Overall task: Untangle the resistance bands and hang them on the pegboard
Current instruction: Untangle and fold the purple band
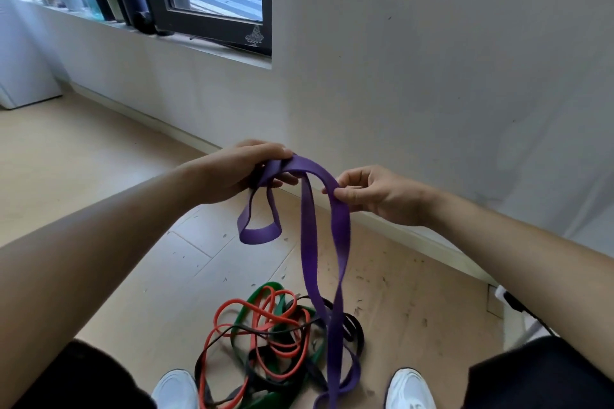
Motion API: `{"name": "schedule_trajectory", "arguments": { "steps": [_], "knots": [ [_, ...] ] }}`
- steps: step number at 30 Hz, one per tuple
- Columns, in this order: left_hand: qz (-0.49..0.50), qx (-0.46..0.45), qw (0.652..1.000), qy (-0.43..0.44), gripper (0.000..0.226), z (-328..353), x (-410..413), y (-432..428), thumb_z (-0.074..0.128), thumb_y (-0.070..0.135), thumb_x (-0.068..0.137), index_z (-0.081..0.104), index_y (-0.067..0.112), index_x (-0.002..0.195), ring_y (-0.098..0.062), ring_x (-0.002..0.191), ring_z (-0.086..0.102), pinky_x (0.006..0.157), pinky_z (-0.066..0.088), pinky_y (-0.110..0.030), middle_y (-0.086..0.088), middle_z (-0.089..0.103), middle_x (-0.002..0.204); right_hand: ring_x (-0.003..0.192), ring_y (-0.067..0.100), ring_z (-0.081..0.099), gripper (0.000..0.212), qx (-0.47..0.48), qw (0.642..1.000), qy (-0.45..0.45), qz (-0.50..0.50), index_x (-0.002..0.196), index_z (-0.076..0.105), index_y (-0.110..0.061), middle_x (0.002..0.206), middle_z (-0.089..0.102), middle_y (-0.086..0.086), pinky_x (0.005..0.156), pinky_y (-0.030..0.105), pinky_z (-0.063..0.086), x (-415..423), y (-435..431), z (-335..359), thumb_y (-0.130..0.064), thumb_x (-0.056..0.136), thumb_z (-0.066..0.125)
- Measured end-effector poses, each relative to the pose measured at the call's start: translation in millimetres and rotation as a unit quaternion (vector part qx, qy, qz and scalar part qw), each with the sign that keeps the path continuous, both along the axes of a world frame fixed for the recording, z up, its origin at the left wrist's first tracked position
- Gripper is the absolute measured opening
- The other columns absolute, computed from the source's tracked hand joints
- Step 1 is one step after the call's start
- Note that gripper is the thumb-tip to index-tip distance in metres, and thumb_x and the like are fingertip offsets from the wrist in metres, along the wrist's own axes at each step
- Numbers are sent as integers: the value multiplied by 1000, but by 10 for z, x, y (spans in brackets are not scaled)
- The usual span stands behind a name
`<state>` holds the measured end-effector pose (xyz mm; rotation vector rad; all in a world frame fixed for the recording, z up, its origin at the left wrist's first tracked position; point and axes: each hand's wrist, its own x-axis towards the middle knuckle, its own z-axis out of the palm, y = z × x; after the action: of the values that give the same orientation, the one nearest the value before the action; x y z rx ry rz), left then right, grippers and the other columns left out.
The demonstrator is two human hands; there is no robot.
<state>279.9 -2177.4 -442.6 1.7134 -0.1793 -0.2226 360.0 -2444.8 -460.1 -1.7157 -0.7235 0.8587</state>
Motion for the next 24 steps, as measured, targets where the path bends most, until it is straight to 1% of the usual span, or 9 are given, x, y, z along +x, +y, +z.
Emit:
{"name": "schedule_trajectory", "arguments": {
  "steps": [3, 6, 10, 12, 14, 16, 19, 22, 24],
  "knots": [
    [-33, -20, 999, 5, 23, 33, -34, -89, 55, 26, 99, 68, 15, 83, -17, 80, 63, 81, 52, -28, -4, 66, 83, 110, 36, 65, 23, 3, 1000, 3, 19, 114, 61, 1, 114, 66, 25, 109, 55, 45, -28, 93, -76, -16, 98, 62],
    [-38, -39, 998, 14, 25, 42, -45, -146, 53, 25, 98, 66, 18, 77, -16, 75, 58, 82, 47, -32, -3, 61, 78, 125, 43, 58, 15, 18, 999, 21, 26, 111, 56, -6, 132, 58, 32, 111, 54, 41, -57, 184, -104, -13, 99, 61],
    [12, -47, 999, 9, 27, 11, -2, -75, 49, 27, 98, 67, 11, 85, -20, 80, 65, 93, 48, -40, -8, 68, 81, 110, 32, 68, 23, 20, 999, 35, 16, 121, 57, -3, 113, 71, 16, 102, 43, 50, -54, 218, -91, -12, 100, 58],
    [41, 22, 999, -11, 32, -31, 16, 7, 47, 26, 102, 68, 6, 89, -25, 79, 65, 85, 50, -38, -11, 70, 83, 97, 24, 70, 22, 15, 1000, 20, 6, 118, 62, -1, 102, 73, 9, 92, 36, 56, -39, 191, -74, -12, 100, 59],
    [24, 110, 994, -17, 37, -87, 9, 82, 52, 35, 97, 69, 2, 95, -28, 77, 62, 76, 50, -35, -11, 71, 83, 90, 21, 69, 24, 18, 1000, 17, -18, 118, 64, 1, 97, 72, 8, 85, 32, 57, -25, 155, -74, -13, 99, 60],
    [-20, 174, 984, -10, 45, -134, -26, 101, 63, 46, 89, 70, 5, 103, -26, 79, 65, 75, 54, -33, -10, 71, 86, 87, 20, 67, 26, 23, 999, 17, -42, 119, 63, 2, 96, 71, 8, 82, 30, 55, -20, 146, -75, -13, 98, 61],
    [-41, 216, 974, -48, 36, -151, -67, -68, 80, 40, 85, 71, 13, 108, -20, 80, 67, 76, 55, -29, -7, 71, 89, 85, 19, 67, 22, 37, 997, 14, -65, 116, 60, -2, 97, 69, 11, 77, 29, 54, -28, 190, -75, -10, 96, 64],
    [-39, 230, 966, -115, 33, -134, -64, -286, 79, 31, 86, 71, 14, 113, -16, 79, 68, 72, 55, -24, -4, 73, 91, 82, 18, 70, 20, 34, 998, 8, -52, 114, 58, -5, 93, 71, 10, 76, 29, 56, -48, 233, -71, -10, 95, 64],
    [-36, 230, 965, -122, 32, -103, -56, -343, 78, 31, 85, 72, 13, 110, -13, 74, 67, 69, 54, -23, -5, 72, 88, 89, 21, 71, 21, 21, 999, 0, -33, 117, 59, -7, 98, 73, 10, 83, 32, 57, -38, 225, -54, -12, 97, 63]
  ]
}}
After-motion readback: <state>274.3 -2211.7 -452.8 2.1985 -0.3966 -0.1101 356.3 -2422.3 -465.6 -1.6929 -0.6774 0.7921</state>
